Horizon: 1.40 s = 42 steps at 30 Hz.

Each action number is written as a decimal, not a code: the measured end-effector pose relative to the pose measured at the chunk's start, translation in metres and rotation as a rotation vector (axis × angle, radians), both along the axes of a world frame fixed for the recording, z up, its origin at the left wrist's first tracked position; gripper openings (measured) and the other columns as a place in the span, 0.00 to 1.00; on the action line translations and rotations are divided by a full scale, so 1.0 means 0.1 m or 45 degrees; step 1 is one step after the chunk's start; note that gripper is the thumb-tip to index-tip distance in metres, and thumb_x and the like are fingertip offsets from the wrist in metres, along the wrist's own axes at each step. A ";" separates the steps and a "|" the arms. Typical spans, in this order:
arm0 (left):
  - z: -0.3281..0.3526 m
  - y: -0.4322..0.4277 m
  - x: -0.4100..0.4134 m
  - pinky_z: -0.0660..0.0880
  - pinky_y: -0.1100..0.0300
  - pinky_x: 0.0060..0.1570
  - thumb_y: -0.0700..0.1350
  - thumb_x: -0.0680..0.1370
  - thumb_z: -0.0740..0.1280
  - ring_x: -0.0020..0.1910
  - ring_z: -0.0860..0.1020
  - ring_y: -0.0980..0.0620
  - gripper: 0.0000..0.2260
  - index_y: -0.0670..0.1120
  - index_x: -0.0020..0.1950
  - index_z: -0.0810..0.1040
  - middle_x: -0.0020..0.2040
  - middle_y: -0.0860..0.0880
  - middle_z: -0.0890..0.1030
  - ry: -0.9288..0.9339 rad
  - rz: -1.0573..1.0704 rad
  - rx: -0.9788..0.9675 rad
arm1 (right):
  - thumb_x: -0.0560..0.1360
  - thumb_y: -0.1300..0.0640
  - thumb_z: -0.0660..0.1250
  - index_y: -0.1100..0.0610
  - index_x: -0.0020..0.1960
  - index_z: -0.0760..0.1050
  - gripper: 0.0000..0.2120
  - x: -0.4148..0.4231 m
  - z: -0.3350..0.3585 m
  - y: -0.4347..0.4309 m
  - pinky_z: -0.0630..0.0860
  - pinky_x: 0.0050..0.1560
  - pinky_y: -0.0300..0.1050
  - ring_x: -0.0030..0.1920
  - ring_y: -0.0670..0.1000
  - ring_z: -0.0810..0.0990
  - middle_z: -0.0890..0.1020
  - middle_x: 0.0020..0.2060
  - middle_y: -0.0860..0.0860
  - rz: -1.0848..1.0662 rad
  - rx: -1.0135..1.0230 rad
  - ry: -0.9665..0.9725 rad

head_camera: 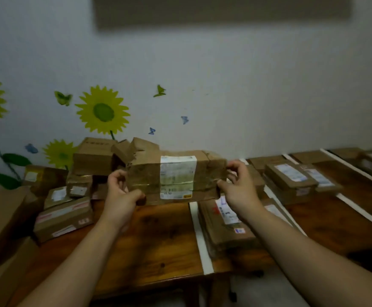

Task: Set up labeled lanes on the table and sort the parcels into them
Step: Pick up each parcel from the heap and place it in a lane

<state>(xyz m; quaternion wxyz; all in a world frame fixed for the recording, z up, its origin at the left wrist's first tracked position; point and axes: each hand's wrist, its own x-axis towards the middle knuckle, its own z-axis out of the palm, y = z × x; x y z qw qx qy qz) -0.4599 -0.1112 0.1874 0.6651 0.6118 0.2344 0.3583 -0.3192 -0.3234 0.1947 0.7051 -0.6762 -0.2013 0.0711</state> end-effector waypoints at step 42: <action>-1.54 -3.97 3.43 0.71 0.54 0.60 0.48 0.78 0.65 0.57 0.74 0.49 0.21 0.50 0.70 0.65 0.64 0.47 0.74 1.084 -0.897 0.071 | 0.80 0.53 0.61 0.55 0.69 0.66 0.18 2.74 -1.48 -4.13 0.69 0.65 0.48 0.65 0.54 0.71 0.72 0.66 0.55 -0.275 -0.995 0.262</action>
